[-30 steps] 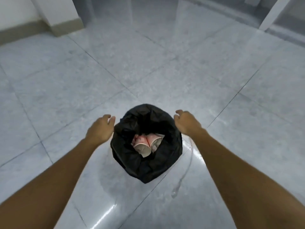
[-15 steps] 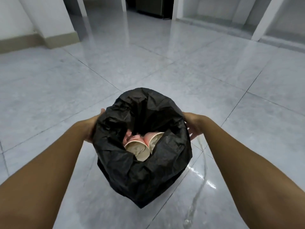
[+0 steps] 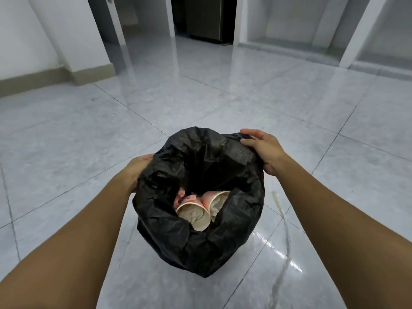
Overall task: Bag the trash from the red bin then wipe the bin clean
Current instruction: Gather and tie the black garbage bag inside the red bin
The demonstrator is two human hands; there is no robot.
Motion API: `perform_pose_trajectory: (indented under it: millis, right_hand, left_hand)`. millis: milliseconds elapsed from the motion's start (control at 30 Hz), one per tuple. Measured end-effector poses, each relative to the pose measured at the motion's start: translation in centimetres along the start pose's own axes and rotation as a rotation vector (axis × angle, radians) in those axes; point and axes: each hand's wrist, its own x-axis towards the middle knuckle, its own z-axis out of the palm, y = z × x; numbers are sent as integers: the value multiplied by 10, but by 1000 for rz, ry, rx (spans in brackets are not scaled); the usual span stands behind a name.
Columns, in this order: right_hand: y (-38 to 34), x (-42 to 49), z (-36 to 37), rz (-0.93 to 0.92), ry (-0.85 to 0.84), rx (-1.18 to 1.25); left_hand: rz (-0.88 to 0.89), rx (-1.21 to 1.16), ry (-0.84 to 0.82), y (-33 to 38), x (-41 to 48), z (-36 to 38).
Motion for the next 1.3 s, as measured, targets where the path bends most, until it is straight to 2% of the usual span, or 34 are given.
perform_pose_trajectory:
  millis: [67, 167, 333, 400, 467, 533, 600, 733, 767, 833, 1000, 1133, 1200, 1233, 1300]
  right_hand:
    - [-5, -1, 8, -93, 43, -12]
    - [-16, 0, 20, -221, 156, -99]
    - [-30, -2, 24, -389, 474, -273]
    - [-34, -9, 20, -533, 497, -299]
    - [-38, -16, 8, -615, 477, -348]
    - [-41, -22, -8, -533, 345, -299]
    - [-42, -33, -25, -321, 70, -264]
    - [-28, -52, -55, 157, -399, -481]
    - [-24, -55, -59, 254, -485, -513]
    - [-22, -60, -62, 356, -590, -575]
    - [-33, -70, -55, 368, -455, -811]
    - [-45, -83, -52, 633, -544, -904]
    - [-52, -87, -55, 668, -519, -789]
    - [-57, -84, -58, 600, -429, -663]
    - [-71, -76, -65, 354, -192, -339]
  left_hand:
    - [125, -68, 134, 6, -4, 1]
    - [407, 22, 374, 26, -7, 4]
    - [705, 92, 540, 61, -12, 11]
    - [781, 184, 537, 64, -20, 9]
    - [800, 284, 391, 60, -29, 0]
    - [702, 313, 179, 50, -38, -16]
    - [495, 380, 18, 42, -45, -39]
    - [-130, 485, -470, 28, -63, -80]
    - [-208, 518, -561, 25, -65, -86]
    - [-260, 651, -641, 26, -69, -91]
    - [-342, 836, -574, 39, -77, -79]
    - [-500, 917, -588, 47, -83, -75]
    - [-584, 878, -635, 54, -91, -81]
    - [-571, 801, -604, 57, -94, -86]
    - [-411, 511, -402, 67, -94, -99]
